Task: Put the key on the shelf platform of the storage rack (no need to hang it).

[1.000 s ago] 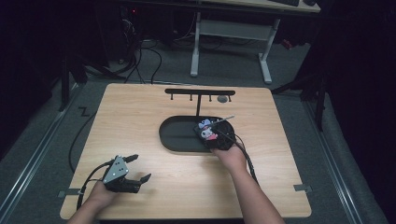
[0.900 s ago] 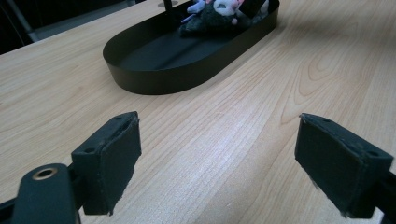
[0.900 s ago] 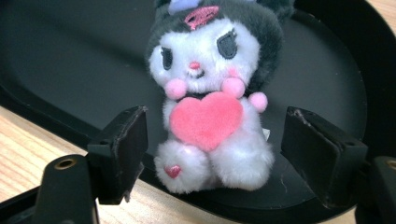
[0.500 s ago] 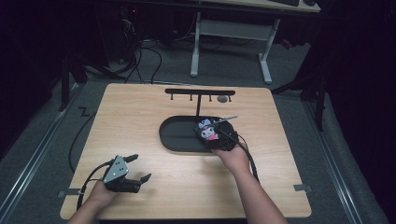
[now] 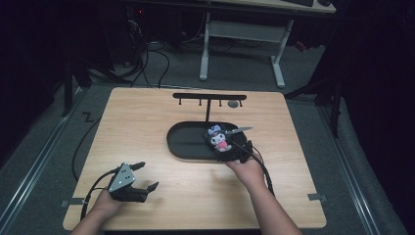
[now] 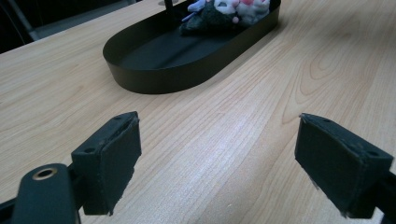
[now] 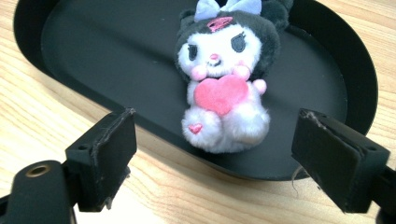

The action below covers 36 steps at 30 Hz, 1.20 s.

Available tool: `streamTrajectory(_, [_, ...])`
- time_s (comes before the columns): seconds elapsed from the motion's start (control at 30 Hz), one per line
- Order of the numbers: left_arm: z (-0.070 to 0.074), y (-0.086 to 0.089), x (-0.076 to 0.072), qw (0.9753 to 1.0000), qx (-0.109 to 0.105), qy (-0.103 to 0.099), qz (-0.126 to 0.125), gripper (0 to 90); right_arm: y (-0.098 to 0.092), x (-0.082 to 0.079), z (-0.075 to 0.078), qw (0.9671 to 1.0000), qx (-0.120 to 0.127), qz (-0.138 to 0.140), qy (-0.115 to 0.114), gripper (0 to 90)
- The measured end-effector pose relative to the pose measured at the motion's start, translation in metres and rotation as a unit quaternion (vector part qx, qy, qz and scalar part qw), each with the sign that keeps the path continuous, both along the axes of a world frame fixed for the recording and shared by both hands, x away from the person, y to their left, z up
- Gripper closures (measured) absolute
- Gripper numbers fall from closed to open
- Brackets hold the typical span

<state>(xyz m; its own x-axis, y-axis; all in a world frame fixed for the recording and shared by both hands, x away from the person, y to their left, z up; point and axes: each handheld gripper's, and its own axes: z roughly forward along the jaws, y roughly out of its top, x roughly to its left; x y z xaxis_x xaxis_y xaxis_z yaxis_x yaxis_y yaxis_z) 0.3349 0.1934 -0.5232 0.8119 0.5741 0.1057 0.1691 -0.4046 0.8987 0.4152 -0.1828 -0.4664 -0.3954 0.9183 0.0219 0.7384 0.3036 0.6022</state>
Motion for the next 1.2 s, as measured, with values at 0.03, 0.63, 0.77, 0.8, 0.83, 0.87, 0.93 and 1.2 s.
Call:
streamTrajectory(0.03, [0.000,0.000,0.000,1.0000,0.000,0.000,0.000,15.4,-0.001,-0.001,0.000,1.0000,0.002,0.001,-0.001,13.2])
streamTrajectory(0.63, [0.000,-0.001,-0.001,1.0000,0.003,-0.001,0.001,15.4,-0.017,-0.033,-0.015,0.9990,0.040,0.008,-0.020,4.6])
streamTrajectory(0.77, [0.000,-0.001,-0.001,1.0000,0.005,0.000,0.001,15.4,-0.021,-0.042,-0.019,0.9987,0.043,0.007,-0.025,3.8])
streamTrajectory(0.8, [0.000,-0.001,-0.001,1.0000,0.005,0.000,0.001,15.4,-0.022,-0.044,-0.020,0.9986,0.044,0.009,-0.027,3.7])
streamTrajectory(0.83, [0.000,-0.001,-0.001,1.0000,0.006,0.000,0.001,15.4,-0.023,-0.049,-0.022,0.9985,0.044,0.009,-0.030,3.6])
streamTrajectory(0.87, [0.000,-0.001,-0.001,1.0000,0.006,0.000,0.002,15.4,-0.024,-0.052,-0.024,0.9985,0.043,0.009,-0.034,3.4])
streamTrajectory(0.93, [0.000,-0.001,-0.001,1.0000,0.006,0.000,0.002,15.4,-0.025,-0.059,-0.026,0.9982,0.045,0.009,-0.040,2.8])
streamTrajectory(1.2, [0.000,-0.001,-0.001,1.0000,0.006,-0.002,0.003,15.4,-0.032,-0.084,-0.034,0.9954,0.059,0.010,-0.075,0.8])
